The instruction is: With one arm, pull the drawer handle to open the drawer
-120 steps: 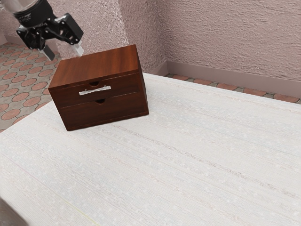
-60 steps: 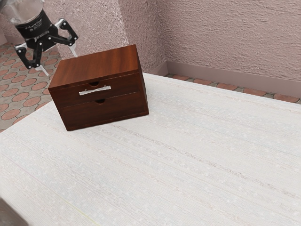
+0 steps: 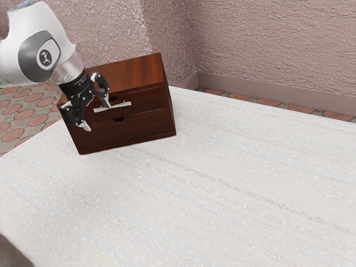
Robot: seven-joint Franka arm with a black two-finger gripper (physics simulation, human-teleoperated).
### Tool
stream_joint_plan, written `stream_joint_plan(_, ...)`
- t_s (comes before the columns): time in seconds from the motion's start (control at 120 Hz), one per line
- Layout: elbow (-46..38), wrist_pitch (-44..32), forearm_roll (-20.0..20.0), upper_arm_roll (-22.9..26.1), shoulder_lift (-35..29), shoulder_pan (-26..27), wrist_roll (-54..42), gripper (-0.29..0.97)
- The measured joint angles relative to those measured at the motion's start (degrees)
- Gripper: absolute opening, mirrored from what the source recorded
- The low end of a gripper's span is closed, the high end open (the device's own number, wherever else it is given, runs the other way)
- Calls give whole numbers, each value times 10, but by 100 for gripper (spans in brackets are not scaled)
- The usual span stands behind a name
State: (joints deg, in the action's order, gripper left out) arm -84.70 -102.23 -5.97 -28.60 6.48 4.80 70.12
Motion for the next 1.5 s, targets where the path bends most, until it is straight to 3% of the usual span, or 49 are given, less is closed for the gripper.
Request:
stream_joint_plan(0.267, -53, -120, -14, 0, -7, 1, 56, 65)
stream_joint_plan(0.617, -82, -219, -15, -11, 7, -5, 101, 65)
stream_joint_plan(1.5, -77, -309, -54, -9, 65, -22, 212, 65)
